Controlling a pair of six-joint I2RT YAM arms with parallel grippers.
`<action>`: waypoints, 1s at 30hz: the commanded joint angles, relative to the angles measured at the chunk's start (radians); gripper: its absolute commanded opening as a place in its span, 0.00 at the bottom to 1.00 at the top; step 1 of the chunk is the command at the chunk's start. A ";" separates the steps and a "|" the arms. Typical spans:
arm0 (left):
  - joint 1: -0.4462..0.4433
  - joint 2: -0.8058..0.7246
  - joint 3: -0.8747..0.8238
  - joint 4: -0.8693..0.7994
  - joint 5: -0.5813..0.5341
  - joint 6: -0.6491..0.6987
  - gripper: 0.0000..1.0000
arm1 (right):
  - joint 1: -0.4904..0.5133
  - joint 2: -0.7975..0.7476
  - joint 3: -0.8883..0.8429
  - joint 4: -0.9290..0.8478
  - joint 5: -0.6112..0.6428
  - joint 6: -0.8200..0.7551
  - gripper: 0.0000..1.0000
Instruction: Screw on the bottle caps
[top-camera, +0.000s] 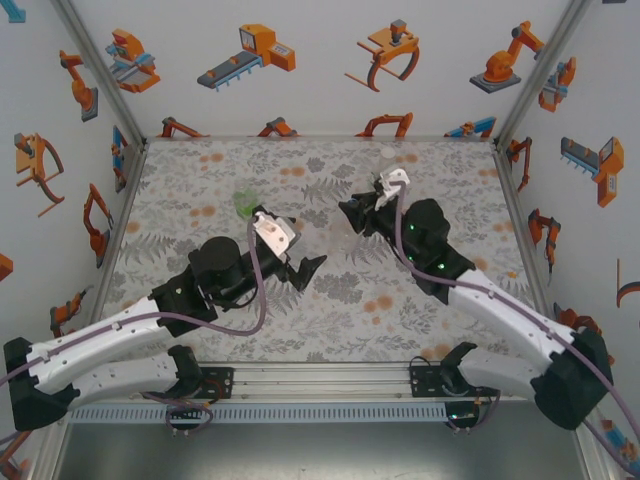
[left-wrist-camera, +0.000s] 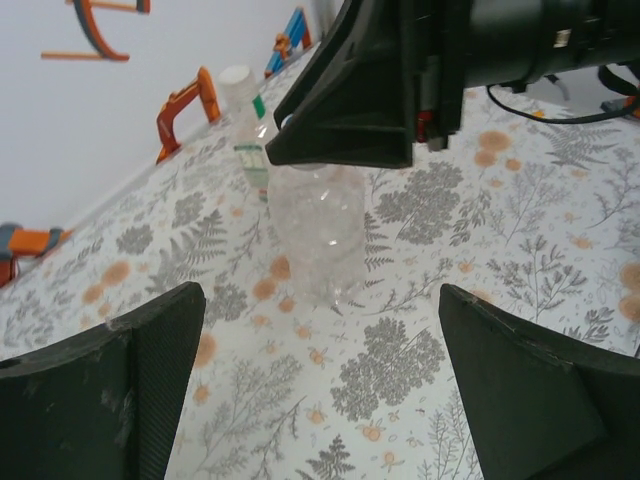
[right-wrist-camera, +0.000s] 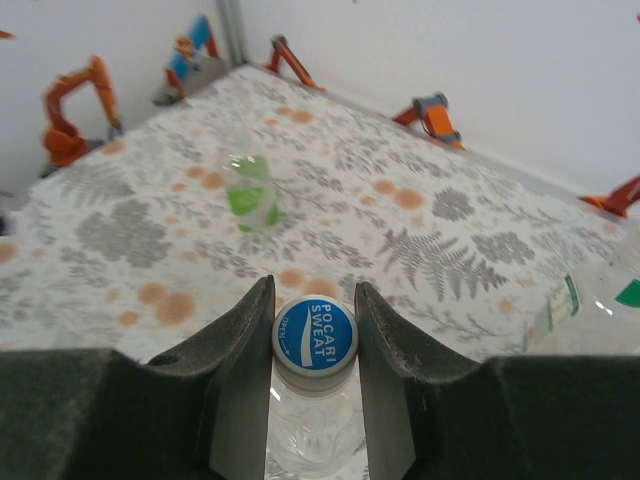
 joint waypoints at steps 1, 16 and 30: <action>0.022 -0.025 -0.016 -0.083 -0.041 -0.101 0.92 | -0.062 0.138 0.083 0.098 -0.079 -0.021 0.00; 0.064 -0.120 -0.017 -0.326 -0.115 -0.258 0.93 | -0.221 0.732 0.434 0.288 -0.229 -0.006 0.00; 0.081 -0.198 -0.046 -0.400 -0.142 -0.272 0.96 | -0.262 0.893 0.554 0.285 -0.234 -0.075 0.00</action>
